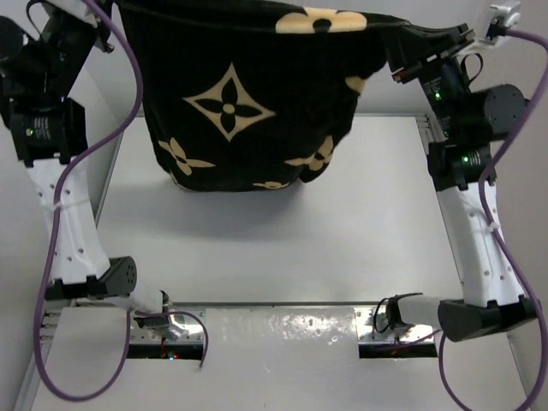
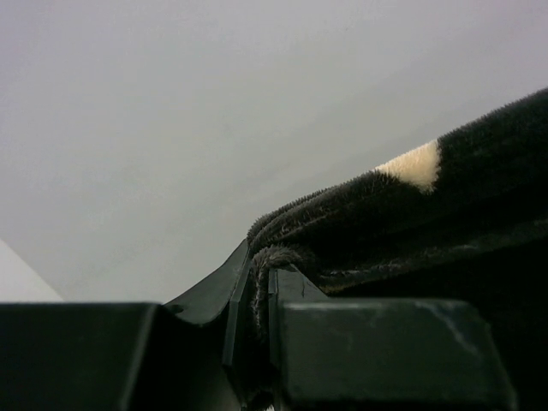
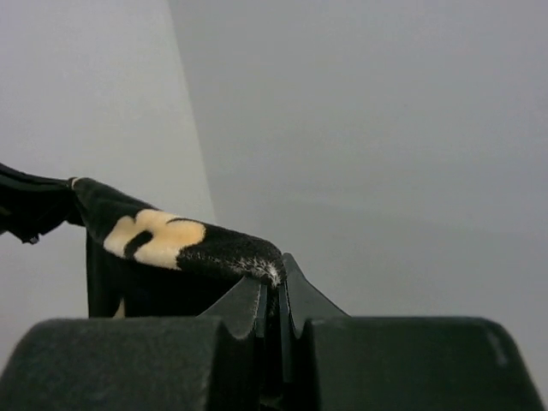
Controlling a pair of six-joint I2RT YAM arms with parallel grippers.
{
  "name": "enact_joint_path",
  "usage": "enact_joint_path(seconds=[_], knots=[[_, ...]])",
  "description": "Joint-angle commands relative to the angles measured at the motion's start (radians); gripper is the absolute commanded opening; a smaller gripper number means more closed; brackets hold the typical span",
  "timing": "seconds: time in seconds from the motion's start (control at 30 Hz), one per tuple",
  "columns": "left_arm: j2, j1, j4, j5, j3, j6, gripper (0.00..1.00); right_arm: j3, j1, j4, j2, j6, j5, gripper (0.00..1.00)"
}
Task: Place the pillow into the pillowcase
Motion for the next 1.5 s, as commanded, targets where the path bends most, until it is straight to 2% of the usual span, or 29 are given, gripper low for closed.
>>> enact_joint_path(seconds=[0.0,0.13,0.23,0.27,0.3,0.33,0.5,0.6,0.67,0.77,0.87,1.03,1.07,1.17,1.3,1.47], knots=[[-0.059,-0.008,0.002,-0.063,-0.068,0.003,0.00,-0.074,0.006,-0.027,0.035,0.007,-0.001,0.00],[-0.072,-0.011,0.005,-0.163,-0.123,0.013,0.00,-0.157,-0.004,-0.040,0.054,0.022,0.005,0.00],[-0.083,-0.011,0.007,-0.169,-0.129,0.010,0.00,-0.191,-0.008,-0.032,0.069,0.033,-0.010,0.00],[-0.089,-0.011,0.022,-0.175,-0.141,0.003,0.00,-0.191,-0.011,0.018,0.090,0.035,-0.199,0.00],[-0.089,-0.011,0.028,-0.184,-0.149,0.000,0.00,-0.189,-0.011,0.040,0.098,0.035,-0.201,0.00],[-0.089,-0.011,0.045,-0.197,-0.152,-0.005,0.00,-0.188,-0.004,0.072,0.110,0.054,-0.271,0.00],[-0.062,0.010,0.105,-0.332,-0.134,-0.036,0.00,-0.162,0.031,0.107,0.132,0.067,-0.219,0.00],[-0.034,0.059,0.143,-0.399,-0.099,-0.062,0.00,-0.091,0.094,0.175,0.184,0.093,-0.289,0.00],[-0.017,0.106,0.165,-0.405,-0.089,-0.082,0.00,-0.012,0.178,0.190,0.246,0.079,-0.404,0.00],[-0.017,0.154,0.156,-0.384,-0.114,-0.088,0.00,0.047,0.292,0.181,0.308,0.076,-0.490,0.00],[-0.061,0.188,0.142,-0.359,-0.230,-0.062,0.00,-0.021,0.372,0.242,0.350,0.097,-0.563,0.00],[-0.149,0.228,0.090,-0.315,-0.497,0.025,0.00,-0.195,0.456,0.383,0.383,0.189,-0.517,0.00],[-0.169,0.234,0.073,-0.318,-0.593,0.054,0.00,-0.245,0.485,0.394,0.393,0.193,-0.488,0.00],[-0.183,0.254,0.050,-0.333,-0.747,0.120,0.00,-0.293,0.521,0.404,0.455,0.196,-0.474,0.00],[-0.171,0.289,0.054,-0.355,-0.869,0.153,0.00,-0.301,0.562,0.440,0.529,0.232,-0.474,0.00],[-0.157,0.328,0.081,-0.293,-0.872,0.102,0.00,-0.304,0.550,0.451,0.544,0.254,-0.452,0.00]])
